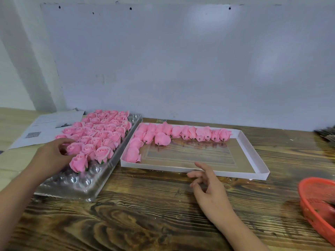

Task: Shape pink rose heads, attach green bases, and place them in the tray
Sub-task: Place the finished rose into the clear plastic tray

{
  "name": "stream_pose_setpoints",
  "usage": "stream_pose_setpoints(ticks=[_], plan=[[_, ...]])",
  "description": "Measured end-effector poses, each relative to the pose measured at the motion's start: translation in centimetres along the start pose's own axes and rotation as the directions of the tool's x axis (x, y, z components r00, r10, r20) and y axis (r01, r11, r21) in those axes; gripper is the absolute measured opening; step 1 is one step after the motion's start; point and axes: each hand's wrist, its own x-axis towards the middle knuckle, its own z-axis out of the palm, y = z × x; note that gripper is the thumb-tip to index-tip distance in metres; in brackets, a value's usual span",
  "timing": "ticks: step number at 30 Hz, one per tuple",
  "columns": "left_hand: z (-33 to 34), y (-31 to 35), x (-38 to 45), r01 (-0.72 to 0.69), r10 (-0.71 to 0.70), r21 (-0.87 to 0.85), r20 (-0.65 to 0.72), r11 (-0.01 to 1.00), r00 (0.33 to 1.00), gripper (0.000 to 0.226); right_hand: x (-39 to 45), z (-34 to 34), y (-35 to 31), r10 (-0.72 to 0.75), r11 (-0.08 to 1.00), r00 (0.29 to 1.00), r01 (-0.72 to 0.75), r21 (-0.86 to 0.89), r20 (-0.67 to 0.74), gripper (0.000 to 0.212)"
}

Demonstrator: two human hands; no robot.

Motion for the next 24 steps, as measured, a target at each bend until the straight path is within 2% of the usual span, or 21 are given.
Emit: stream_pose_setpoints(ticks=[3,8,15,24], plan=[[0.1,0.0,0.3,-0.002,0.002,0.068,0.005,0.998,1.000,0.045,0.0,0.0,0.0,0.005,1.000,1.000,-0.005,-0.001,0.006,0.065],[0.4,0.0,0.8,0.011,-0.012,0.044,0.016,0.999,1.000,0.046,-0.1,0.0,0.0,-0.008,1.000,1.000,0.009,0.013,-0.015,0.064],[-0.3,-0.5,1.2,0.015,-0.021,0.060,0.103,0.998,0.994,0.052,0.0,0.0,-0.2,-0.008,1.000,1.000,0.008,0.007,0.001,0.063],[-0.1,-0.7,1.2,0.019,-0.021,0.049,0.039,0.999,0.999,0.049,-0.1,0.0,-0.4,0.008,1.000,1.000,-0.008,0.018,-0.005,0.062]])
